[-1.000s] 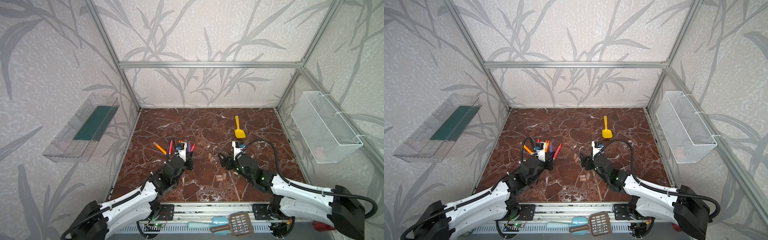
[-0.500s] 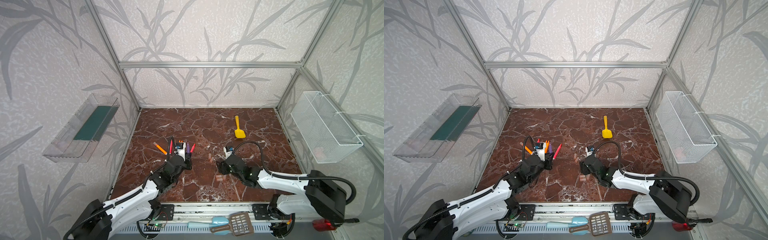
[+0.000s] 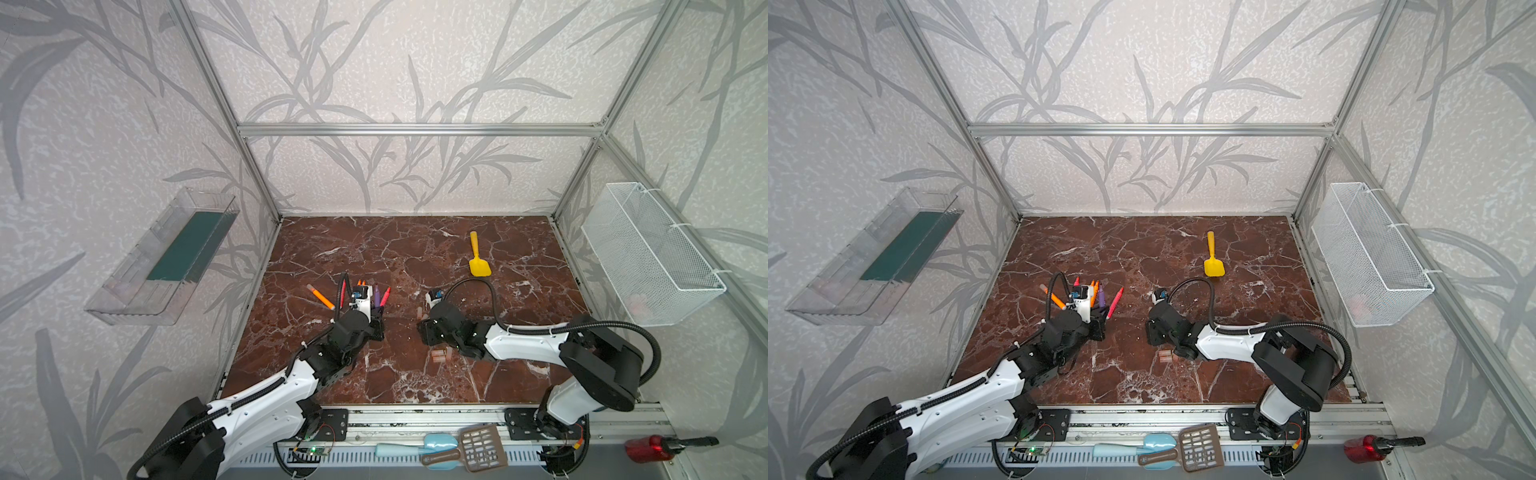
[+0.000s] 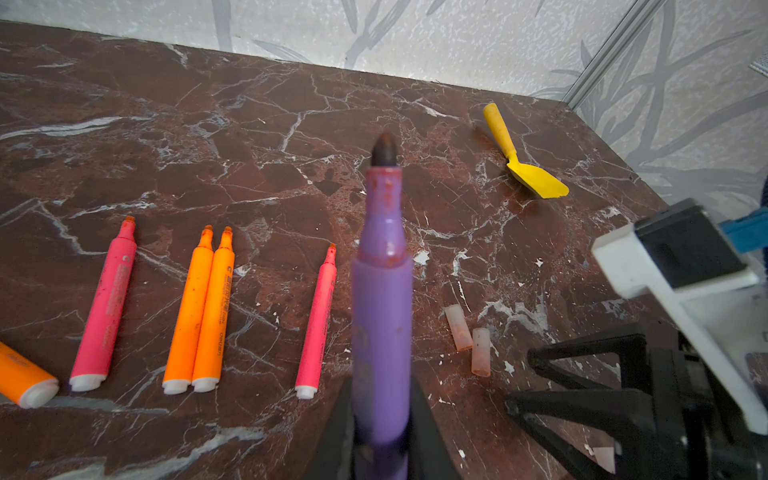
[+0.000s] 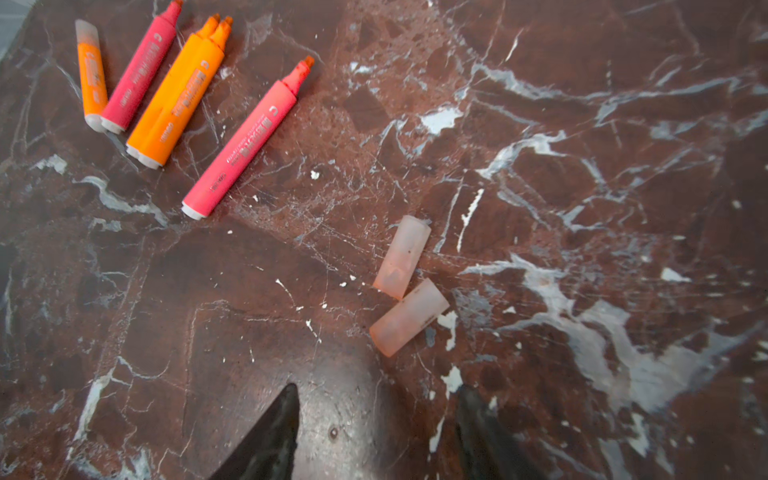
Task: Insert the pens into the pen caps
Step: 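Move the right gripper over the two pink caps on the table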
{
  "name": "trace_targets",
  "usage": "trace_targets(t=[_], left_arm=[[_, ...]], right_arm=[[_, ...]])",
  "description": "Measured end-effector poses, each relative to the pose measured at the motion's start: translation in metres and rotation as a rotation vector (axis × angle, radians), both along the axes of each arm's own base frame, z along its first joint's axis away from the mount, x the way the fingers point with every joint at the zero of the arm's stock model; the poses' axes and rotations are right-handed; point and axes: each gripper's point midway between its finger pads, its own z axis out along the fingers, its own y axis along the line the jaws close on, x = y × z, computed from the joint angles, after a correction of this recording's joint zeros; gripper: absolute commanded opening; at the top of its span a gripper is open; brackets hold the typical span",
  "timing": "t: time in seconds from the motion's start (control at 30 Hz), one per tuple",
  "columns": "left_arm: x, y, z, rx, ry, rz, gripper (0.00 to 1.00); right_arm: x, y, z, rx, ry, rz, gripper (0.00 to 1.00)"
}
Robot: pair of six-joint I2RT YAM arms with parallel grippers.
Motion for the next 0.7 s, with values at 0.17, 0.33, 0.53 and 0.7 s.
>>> trace_targets(t=[0.17, 0.33, 0.53, 0.7], left_arm=[[0.000, 0.000, -0.002, 0.004, 0.004, 0.000, 0.00], [0.000, 0.000, -0.002, 0.003, 0.005, -0.002, 0.00], [0.000, 0.000, -0.002, 0.002, 0.005, -0.002, 0.00], [0.000, 0.000, -0.001, 0.002, 0.004, -0.002, 0.00]], right_arm=[[0.000, 0.009, -0.007, -0.017, 0.019, 0.016, 0.56], [0.001, 0.006, -0.009, -0.039, 0.017, 0.006, 0.56], [0.008, 0.005, -0.011, -0.066, 0.007, -0.018, 0.40], [0.015, 0.005, -0.017, -0.096, -0.004, -0.046, 0.39]])
